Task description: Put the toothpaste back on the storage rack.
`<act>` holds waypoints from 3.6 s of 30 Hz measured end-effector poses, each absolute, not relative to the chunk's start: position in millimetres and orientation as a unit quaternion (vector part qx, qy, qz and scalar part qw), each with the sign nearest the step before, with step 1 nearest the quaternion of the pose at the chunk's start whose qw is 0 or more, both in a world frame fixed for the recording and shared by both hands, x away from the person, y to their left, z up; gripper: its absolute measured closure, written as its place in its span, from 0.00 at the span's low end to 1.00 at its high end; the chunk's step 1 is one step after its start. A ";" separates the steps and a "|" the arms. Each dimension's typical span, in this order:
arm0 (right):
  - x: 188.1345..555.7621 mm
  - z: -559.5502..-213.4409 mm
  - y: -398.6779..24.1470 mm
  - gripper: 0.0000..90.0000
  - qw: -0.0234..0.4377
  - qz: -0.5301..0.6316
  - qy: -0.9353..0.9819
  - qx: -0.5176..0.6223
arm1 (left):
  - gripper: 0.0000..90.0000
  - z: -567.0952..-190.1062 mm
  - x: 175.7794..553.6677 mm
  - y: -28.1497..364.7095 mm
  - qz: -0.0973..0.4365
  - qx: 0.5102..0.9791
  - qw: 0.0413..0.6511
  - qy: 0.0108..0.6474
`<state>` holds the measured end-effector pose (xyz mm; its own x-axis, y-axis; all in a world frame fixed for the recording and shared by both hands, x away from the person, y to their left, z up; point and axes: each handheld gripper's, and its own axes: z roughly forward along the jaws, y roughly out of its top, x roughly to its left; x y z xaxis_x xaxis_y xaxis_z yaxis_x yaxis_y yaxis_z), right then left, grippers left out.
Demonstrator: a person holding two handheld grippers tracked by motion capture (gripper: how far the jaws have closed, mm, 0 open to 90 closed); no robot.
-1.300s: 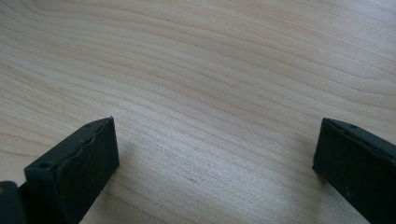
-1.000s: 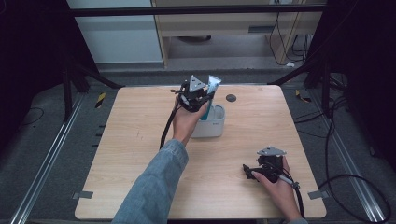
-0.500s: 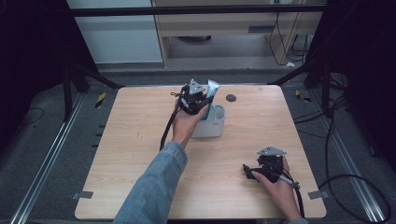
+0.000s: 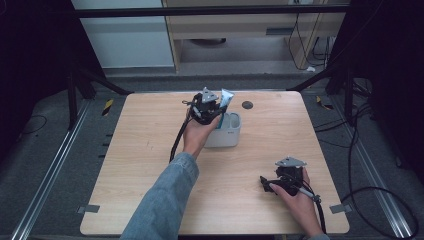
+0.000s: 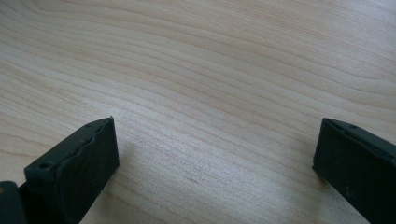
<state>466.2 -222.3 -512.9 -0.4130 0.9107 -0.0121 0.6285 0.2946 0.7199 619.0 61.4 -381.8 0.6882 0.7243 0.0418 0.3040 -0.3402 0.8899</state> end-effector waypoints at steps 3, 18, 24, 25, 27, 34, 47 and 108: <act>466.1 -512.8 -221.8 0.00 0.215 0.328 0.773 0.499 | 0.86 -384.8 619.1 63.0 0.220 0.788 0.471 0.330; 466.3 -513.2 -222.2 0.00 0.218 0.327 0.774 0.497 | 0.86 -390.2 617.0 65.8 0.215 0.795 0.464 0.326; 466.4 -513.2 -222.2 0.00 0.218 0.327 0.774 0.496 | 0.86 -390.5 616.0 64.8 0.213 0.798 0.460 0.324; 466.3 -513.2 -222.2 0.00 0.218 0.327 0.774 0.497 | 0.86 -391.1 615.9 64.4 0.212 0.798 0.461 0.325; 466.3 -513.1 -222.1 0.00 0.217 0.328 0.774 0.497 | 0.86 -392.0 615.9 63.4 0.210 0.800 0.459 0.324; 466.4 -513.1 -222.2 0.00 0.217 0.328 0.774 0.496 | 0.86 -393.3 616.3 63.0 0.206 0.804 0.453 0.326; 467.0 -513.1 -222.0 0.00 0.217 0.328 0.774 0.496 | 0.86 -395.1 616.1 62.5 0.197 0.813 0.439 0.327; 466.5 -512.4 -221.4 0.00 0.211 0.329 0.772 0.501 | 0.85 -392.8 627.5 48.4 0.178 0.821 0.408 0.357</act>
